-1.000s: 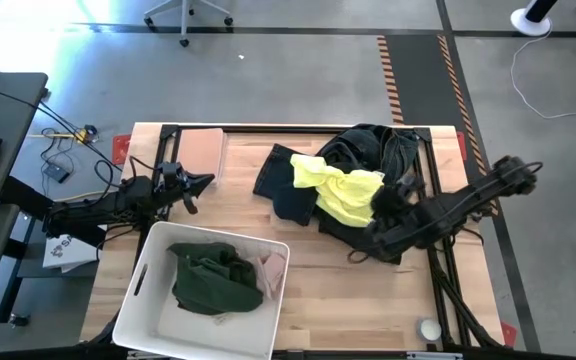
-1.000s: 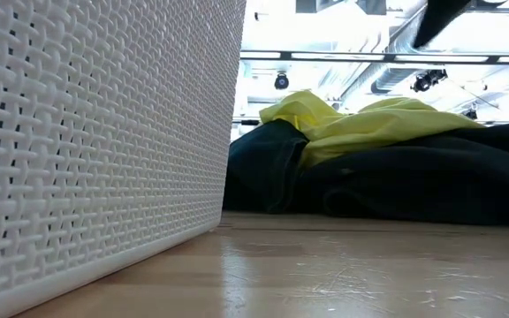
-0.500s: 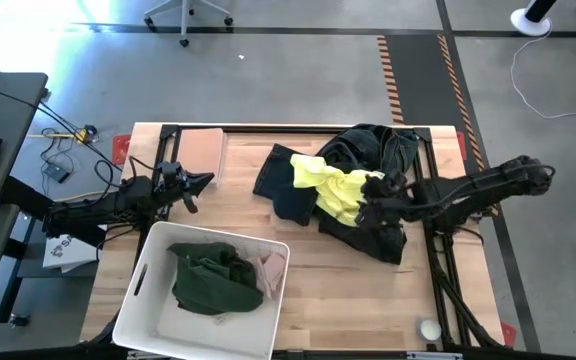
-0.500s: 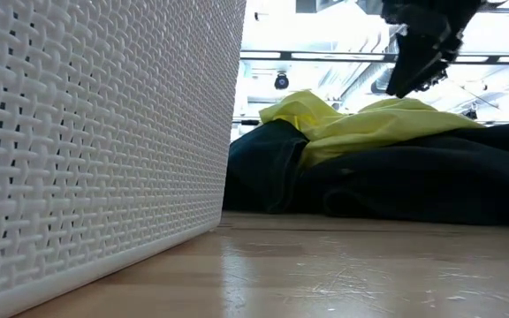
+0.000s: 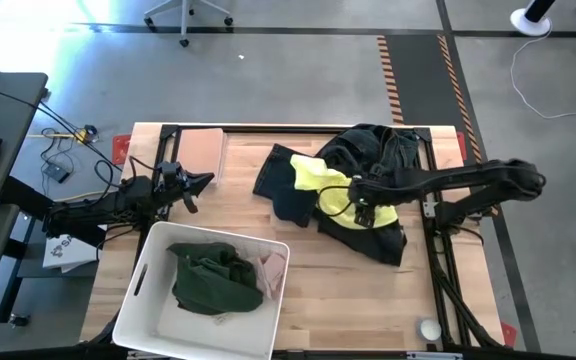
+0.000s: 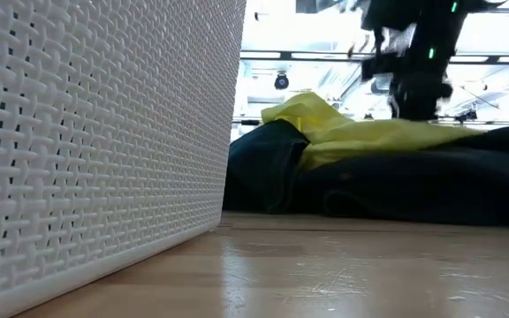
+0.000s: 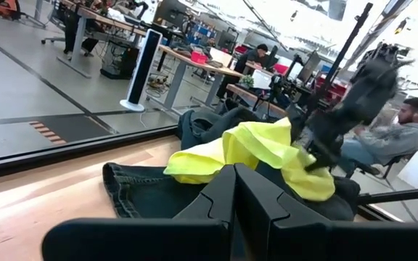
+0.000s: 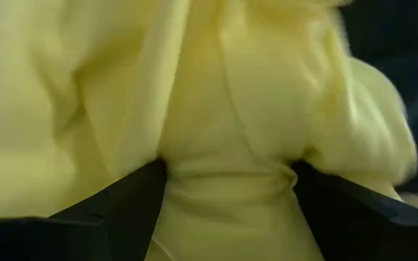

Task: Sort clothes
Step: Put the yellow shirt into the white bin

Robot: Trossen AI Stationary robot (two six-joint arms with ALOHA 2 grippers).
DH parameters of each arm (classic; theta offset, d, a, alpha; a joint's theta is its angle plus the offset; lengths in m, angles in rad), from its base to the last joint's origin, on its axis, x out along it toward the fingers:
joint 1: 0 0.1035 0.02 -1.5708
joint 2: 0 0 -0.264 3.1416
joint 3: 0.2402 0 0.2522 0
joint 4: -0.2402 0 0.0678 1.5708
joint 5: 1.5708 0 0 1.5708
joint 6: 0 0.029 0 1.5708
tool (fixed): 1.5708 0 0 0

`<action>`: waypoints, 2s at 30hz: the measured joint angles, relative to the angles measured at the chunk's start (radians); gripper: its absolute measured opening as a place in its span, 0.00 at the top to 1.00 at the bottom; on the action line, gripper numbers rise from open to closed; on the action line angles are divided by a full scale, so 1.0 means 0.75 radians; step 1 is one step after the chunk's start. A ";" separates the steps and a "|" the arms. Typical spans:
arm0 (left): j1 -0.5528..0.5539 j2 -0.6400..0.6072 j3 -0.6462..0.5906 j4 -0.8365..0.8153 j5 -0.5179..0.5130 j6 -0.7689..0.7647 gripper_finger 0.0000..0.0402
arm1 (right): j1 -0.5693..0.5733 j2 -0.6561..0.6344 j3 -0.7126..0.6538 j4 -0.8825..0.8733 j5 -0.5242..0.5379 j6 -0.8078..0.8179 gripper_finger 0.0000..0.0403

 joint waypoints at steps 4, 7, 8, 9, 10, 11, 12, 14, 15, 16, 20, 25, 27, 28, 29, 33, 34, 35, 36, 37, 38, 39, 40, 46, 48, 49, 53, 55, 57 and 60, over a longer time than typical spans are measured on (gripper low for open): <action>0.000 0.000 0.000 0.000 0.001 0.000 0.99 | -0.017 0.111 -0.139 0.253 -0.143 -0.029 0.33; 0.000 0.000 0.000 0.000 0.001 0.000 0.99 | -0.016 0.180 -0.188 0.343 -0.189 -0.017 0.47; 0.000 0.000 0.000 0.000 0.001 0.000 0.99 | -0.016 0.193 -0.189 0.348 -0.196 0.003 0.53; 0.000 0.000 0.000 0.000 0.001 0.000 0.99 | -0.016 0.202 -0.188 0.347 -0.199 0.012 0.60; 0.000 0.000 0.000 0.000 0.000 0.000 0.99 | -0.016 0.204 -0.184 0.345 -0.200 0.020 0.67; 0.000 0.000 0.000 0.001 -0.001 0.000 0.99 | -0.015 0.201 -0.172 0.336 -0.200 0.029 0.75; 0.000 0.000 0.000 0.000 -0.005 0.000 0.99 | -0.013 0.188 -0.156 0.325 -0.200 0.031 0.83; 0.000 0.000 0.000 0.002 -0.006 0.000 0.99 | -0.010 0.158 -0.113 0.286 -0.206 0.014 0.91; 0.000 0.000 0.000 0.000 -0.006 -0.001 0.99 | -0.006 0.144 -0.083 0.272 -0.211 0.011 0.91; 0.000 0.000 0.000 0.000 -0.005 -0.001 0.99 | -0.001 0.117 -0.040 0.263 -0.206 0.010 0.91; 0.000 0.000 0.000 0.001 -0.003 -0.001 0.99 | 0.032 0.018 0.170 0.248 -0.114 0.001 0.90; 0.000 -0.001 0.000 0.000 -0.002 -0.001 0.99 | 0.099 -0.052 0.472 0.287 0.070 -0.149 0.90; 0.000 0.000 0.000 0.001 -0.001 -0.001 0.99 | 0.128 -0.057 0.594 0.331 0.174 -0.230 0.90; 0.000 0.000 0.000 0.001 -0.001 -0.001 0.99 | 0.139 -0.055 0.647 0.361 0.220 -0.272 0.90; 0.000 0.000 0.000 0.001 -0.001 0.000 0.99 | 0.147 -0.055 0.693 0.399 0.247 -0.316 0.90; 0.000 0.000 0.000 0.001 0.004 -0.001 0.99 | 0.154 -0.055 0.829 0.533 0.274 -0.446 0.90; 0.001 -0.001 0.000 0.002 0.004 -0.001 0.99 | 0.154 -0.056 0.851 0.533 0.275 -0.458 0.89; 0.000 0.000 0.000 0.001 0.004 -0.001 0.99 | 0.154 -0.056 0.864 0.525 0.275 -0.463 0.88; 0.000 0.000 0.000 0.001 0.004 -0.001 0.99 | 0.154 -0.056 0.870 0.510 0.275 -0.464 0.88; 0.000 0.000 0.000 0.001 0.005 -0.001 0.99 | 0.154 -0.056 0.870 0.480 0.275 -0.451 0.88; 0.001 0.000 0.000 0.001 0.009 -0.001 0.99 | 0.154 -0.055 0.869 0.430 0.271 -0.431 0.88; 0.001 0.000 0.000 0.001 0.011 -0.001 0.99 | 0.154 -0.055 0.869 0.360 0.266 -0.393 0.88; 0.000 0.000 0.000 0.001 0.012 0.000 0.99 | 0.154 -0.049 0.869 0.276 0.258 -0.346 0.89; 0.001 0.000 0.000 -0.003 0.013 0.000 0.99 | 0.185 0.008 0.865 -0.250 0.244 0.075 0.89; 0.001 -0.001 0.000 -0.004 0.013 0.000 0.99 | 0.200 0.030 0.865 -0.370 0.233 0.189 0.89; 0.000 0.000 0.000 -0.005 0.012 0.000 0.99 | 0.205 0.042 0.866 -0.424 0.222 0.233 0.89; 0.001 0.000 0.000 -0.005 0.013 0.000 0.99 | 0.209 0.124 0.857 -0.587 0.215 0.354 0.88; 0.001 -0.001 0.000 -0.005 0.013 0.000 0.99 | 0.205 0.147 0.797 -0.563 0.221 0.358 0.87; 0.000 -0.001 0.000 -0.007 0.013 0.000 0.99 | 0.198 0.170 0.702 -0.472 0.214 0.331 0.84; 0.000 -0.001 0.000 -0.007 0.013 0.000 0.99 | 0.171 0.198 0.544 -0.303 0.134 0.297 0.80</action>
